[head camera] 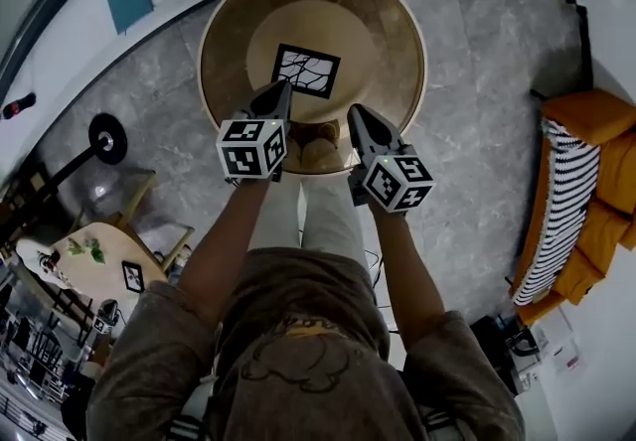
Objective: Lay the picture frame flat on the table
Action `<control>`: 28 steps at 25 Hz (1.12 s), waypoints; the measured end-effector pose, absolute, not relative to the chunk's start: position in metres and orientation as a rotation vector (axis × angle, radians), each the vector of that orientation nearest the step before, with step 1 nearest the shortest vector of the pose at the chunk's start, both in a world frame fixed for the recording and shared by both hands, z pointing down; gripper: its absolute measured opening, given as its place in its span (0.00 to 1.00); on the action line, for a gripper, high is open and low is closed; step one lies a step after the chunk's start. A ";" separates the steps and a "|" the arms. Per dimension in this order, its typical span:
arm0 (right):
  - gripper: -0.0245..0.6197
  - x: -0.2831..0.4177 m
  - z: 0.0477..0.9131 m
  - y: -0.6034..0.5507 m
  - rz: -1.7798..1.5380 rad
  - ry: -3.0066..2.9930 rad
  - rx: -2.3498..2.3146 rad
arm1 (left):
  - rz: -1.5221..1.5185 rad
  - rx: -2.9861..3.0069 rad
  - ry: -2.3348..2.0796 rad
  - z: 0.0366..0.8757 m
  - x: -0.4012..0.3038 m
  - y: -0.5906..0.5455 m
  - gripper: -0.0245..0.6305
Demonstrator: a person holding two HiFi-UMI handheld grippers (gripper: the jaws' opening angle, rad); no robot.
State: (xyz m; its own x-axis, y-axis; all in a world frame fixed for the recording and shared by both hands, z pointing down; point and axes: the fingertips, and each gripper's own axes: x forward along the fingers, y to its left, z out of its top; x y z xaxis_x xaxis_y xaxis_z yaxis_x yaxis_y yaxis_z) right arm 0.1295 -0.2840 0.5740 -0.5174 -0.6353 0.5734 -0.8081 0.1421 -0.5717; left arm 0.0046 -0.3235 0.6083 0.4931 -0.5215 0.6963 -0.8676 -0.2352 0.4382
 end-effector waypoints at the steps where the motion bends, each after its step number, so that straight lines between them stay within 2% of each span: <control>1: 0.07 0.129 0.566 -0.284 1.311 -2.225 1.426 | 0.522 1.916 -1.145 0.598 0.006 -0.322 0.07; 18: 0.07 0.122 0.416 -0.254 1.128 -2.427 1.391 | 0.455 2.158 -1.059 0.423 0.015 -0.287 0.07; 28: 0.07 0.105 0.367 -0.226 0.942 -2.503 1.314 | 0.398 2.372 -1.015 0.349 0.019 -0.261 0.07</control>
State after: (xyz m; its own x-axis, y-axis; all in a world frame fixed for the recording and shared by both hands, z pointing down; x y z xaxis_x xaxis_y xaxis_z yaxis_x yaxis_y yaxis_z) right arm 0.1052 -0.2256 0.3667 -0.6005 -0.6850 0.4124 -0.7869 0.4149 -0.4568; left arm 0.0185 -0.2607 0.3485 0.6751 -0.5808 0.4549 -0.7352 -0.5807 0.3497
